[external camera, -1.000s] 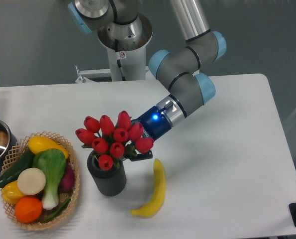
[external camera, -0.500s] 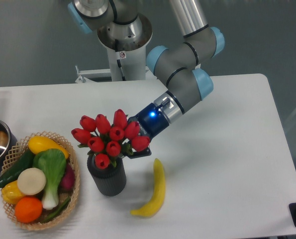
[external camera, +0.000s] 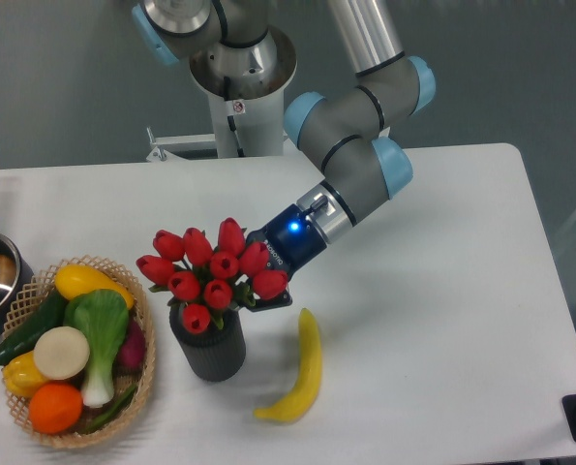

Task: Insert the flowers into the vase
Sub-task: 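Adjust the tulips in the vase, pressing them further down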

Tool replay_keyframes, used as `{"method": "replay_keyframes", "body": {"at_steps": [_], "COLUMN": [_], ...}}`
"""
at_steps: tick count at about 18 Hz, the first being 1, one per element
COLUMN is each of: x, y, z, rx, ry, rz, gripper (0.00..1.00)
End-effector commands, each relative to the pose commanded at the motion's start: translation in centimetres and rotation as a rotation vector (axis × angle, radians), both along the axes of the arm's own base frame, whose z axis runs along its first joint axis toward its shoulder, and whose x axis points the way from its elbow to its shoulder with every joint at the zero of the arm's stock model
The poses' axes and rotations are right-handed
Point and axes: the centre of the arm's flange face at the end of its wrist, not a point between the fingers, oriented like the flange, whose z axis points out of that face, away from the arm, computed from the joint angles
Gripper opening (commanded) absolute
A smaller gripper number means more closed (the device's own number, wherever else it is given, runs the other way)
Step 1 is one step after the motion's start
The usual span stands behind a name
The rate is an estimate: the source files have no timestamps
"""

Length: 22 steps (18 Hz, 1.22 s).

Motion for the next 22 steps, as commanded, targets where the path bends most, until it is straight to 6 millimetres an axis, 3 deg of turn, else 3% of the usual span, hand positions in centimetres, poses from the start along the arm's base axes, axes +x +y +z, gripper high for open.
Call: {"method": "replay_keyframes", "body": {"at_steps": [2, 7, 10, 15, 18, 22], "x": [-0.1, 0.0, -0.1, -0.1, -0.2, -1.1], "y": [0.1, 0.1, 0.2, 0.3, 0.3, 0.7], "z": [0.1, 0.0, 0.2, 0.2, 0.4, 1.8], "rx": [0.003, 0.003, 0.006, 0.003, 0.004, -0.029], "ry": [0.0, 0.0, 0.004, 0.009, 0.013, 0.091], "rz": [0.0, -0.002, -0.002, -0.003, -0.003, 0.0], "gripper": [0.48, 0.52, 0.62, 0.64, 0.78, 0.83]}}
